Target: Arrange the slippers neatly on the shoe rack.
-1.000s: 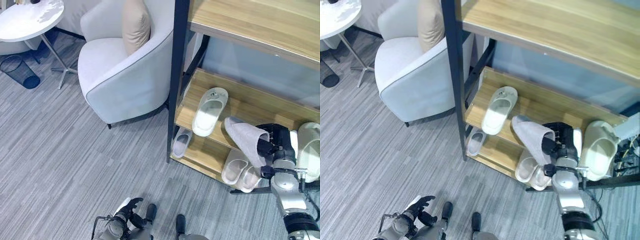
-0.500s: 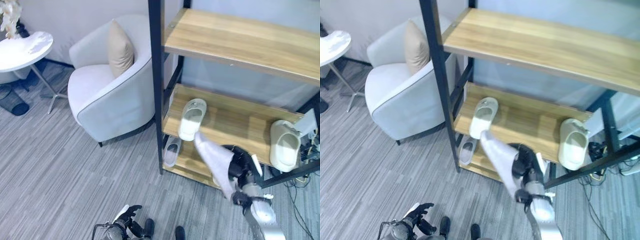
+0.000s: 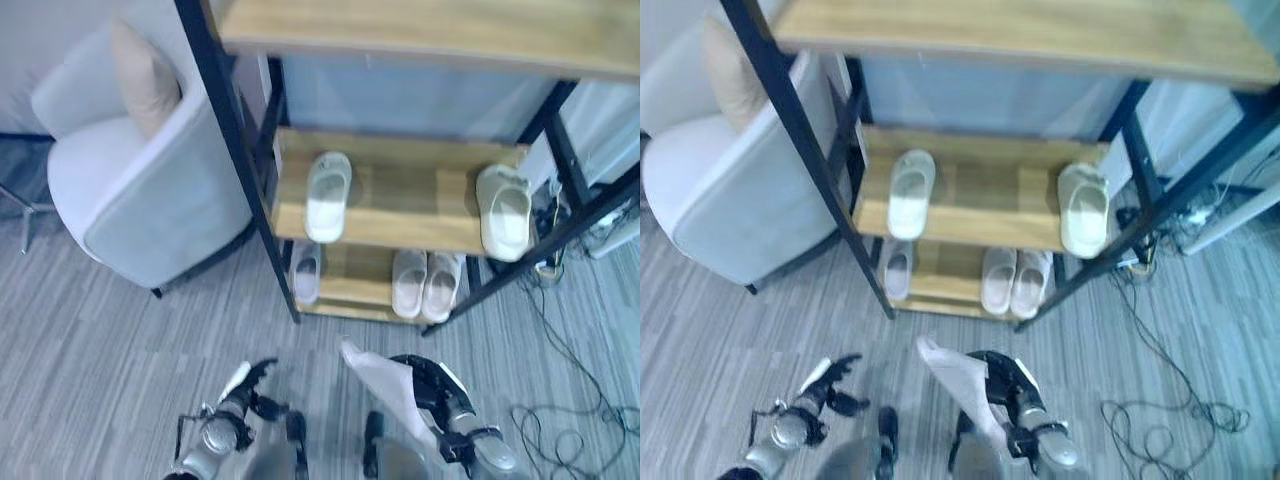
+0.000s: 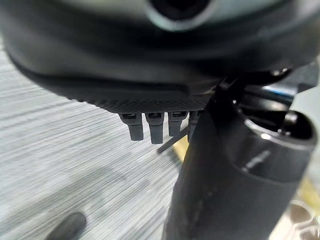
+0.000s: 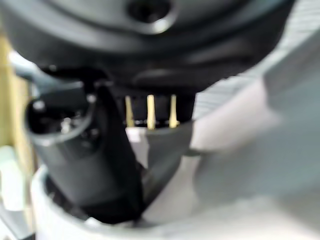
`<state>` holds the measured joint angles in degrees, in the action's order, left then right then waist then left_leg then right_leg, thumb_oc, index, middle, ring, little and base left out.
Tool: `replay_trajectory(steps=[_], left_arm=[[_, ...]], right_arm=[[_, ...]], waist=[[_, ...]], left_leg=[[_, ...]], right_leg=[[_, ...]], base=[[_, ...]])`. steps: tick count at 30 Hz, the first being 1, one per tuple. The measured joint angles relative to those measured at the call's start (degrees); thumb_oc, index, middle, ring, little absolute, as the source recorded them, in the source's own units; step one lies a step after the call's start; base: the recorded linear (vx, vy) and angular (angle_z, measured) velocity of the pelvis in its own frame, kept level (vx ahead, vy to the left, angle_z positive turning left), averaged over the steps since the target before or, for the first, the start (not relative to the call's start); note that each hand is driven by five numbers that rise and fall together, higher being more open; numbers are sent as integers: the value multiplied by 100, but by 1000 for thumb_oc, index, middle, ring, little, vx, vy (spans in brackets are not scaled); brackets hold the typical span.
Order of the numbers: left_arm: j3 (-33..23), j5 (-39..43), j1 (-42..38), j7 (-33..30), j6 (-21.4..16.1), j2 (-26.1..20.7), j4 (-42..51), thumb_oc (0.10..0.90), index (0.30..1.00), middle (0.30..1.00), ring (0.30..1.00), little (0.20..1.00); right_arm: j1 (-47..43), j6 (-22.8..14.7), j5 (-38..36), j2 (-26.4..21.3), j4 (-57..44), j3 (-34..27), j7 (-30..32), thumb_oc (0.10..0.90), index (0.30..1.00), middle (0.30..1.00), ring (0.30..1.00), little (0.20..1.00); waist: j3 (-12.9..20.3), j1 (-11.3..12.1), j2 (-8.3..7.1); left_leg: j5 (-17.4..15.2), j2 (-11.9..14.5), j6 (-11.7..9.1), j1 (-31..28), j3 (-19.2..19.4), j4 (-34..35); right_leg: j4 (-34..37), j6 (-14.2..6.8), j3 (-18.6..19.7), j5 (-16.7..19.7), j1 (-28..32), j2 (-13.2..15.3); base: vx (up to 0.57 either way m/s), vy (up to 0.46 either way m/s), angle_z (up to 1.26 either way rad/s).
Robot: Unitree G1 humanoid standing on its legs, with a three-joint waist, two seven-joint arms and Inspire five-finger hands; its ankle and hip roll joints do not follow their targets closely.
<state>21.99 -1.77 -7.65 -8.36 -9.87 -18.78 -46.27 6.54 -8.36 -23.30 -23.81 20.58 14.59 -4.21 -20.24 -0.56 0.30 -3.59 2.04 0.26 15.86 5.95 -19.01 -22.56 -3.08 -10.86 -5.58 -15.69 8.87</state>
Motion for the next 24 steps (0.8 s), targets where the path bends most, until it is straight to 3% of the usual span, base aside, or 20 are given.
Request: replay_trajectory(steps=[1,5,10,14,16,17,18,20,21,24], left_arm=[[62,72,-138,-28,0,-25,53,800,900,900,900,900],[249,187,-593,-176,-1,46,21,800,900,900,900,900],[3,661,-937,-953,-22,232,47,800,900,900,900,900],[-161,1240,-1093,-1673,-89,197,275,800,900,900,900,900],[-175,1294,-1103,-1777,-100,165,360,800,900,900,900,900],[-224,1310,-1215,-2194,-101,3,534,800,900,900,900,900],[-222,1309,-1275,-2310,-97,-20,535,800,900,900,900,900],[-249,1303,-1340,-2583,-86,-40,694,800,900,900,900,900],[-231,1287,-1297,-2819,8,-30,932,800,900,900,900,900],[-97,1123,-1213,-3333,-5,-112,1231,800,900,900,900,900]], right_arm=[[-323,-34,2,-43,216,33,136,400,300,300,300,300],[-1422,13,6,-8,596,77,759,400,300,300,300,300],[-2923,-15,111,227,572,191,1836,400,300,300,300,300],[-3648,-76,171,289,367,281,2508,400,300,300,300,300],[-3751,-114,171,279,321,293,2601,400,300,300,300,300],[-4329,-150,146,169,257,191,2921,400,300,300,300,300],[-4465,-151,118,152,266,144,3059,400,300,300,300,300],[-4696,-220,32,55,236,-56,3335,400,300,300,300,300],[-4748,-226,-69,-25,234,-153,3536,400,300,300,300,300],[-4789,-480,-133,-242,-30,-471,3937,400,300,300,300,300]], waist=[[-115,-37,51],[-391,37,99],[-646,363,313],[-648,600,475],[-639,616,493],[-647,662,546],[-648,702,550],[-743,794,620],[-796,831,678],[-724,750,750]], left_leg=[[-272,64,29,446,-91,-601],[-483,63,-11,1636,-341,-1740],[-1044,154,-61,3363,-616,-3688],[-1408,160,-27,4404,-751,-4845],[-1452,143,-39,4611,-796,-5061],[-1743,115,35,5454,-899,-6046],[-1798,94,27,5658,-927,-6279],[-1991,120,152,5987,-972,-6917],[-2175,111,387,6097,-986,-7277],[-2368,1,253,6573,-975,-7983]], right_leg=[[-481,91,-34,-275,-356,38],[-1776,250,-34,-695,-1534,154],[-3742,533,-6,-1418,-3147,284],[-4930,716,47,-1874,-4127,362],[-5141,694,51,-1957,-4307,375],[-6115,918,97,-2284,-5079,455],[-6354,869,110,-2328,-5270,457],[-6956,973,164,-2514,-5564,473],[-7270,1017,223,-2669,-5648,463],[-8053,921,516,-2940,-6169,439]], base=[[-167,-86,24],[-139,-61,27],[-152,-64,16],[-101,-43,10],[-40,-32,11],[4,-18,10],[14,-19,8],[19,5,-3],[34,18,-3],[29,1,7]])
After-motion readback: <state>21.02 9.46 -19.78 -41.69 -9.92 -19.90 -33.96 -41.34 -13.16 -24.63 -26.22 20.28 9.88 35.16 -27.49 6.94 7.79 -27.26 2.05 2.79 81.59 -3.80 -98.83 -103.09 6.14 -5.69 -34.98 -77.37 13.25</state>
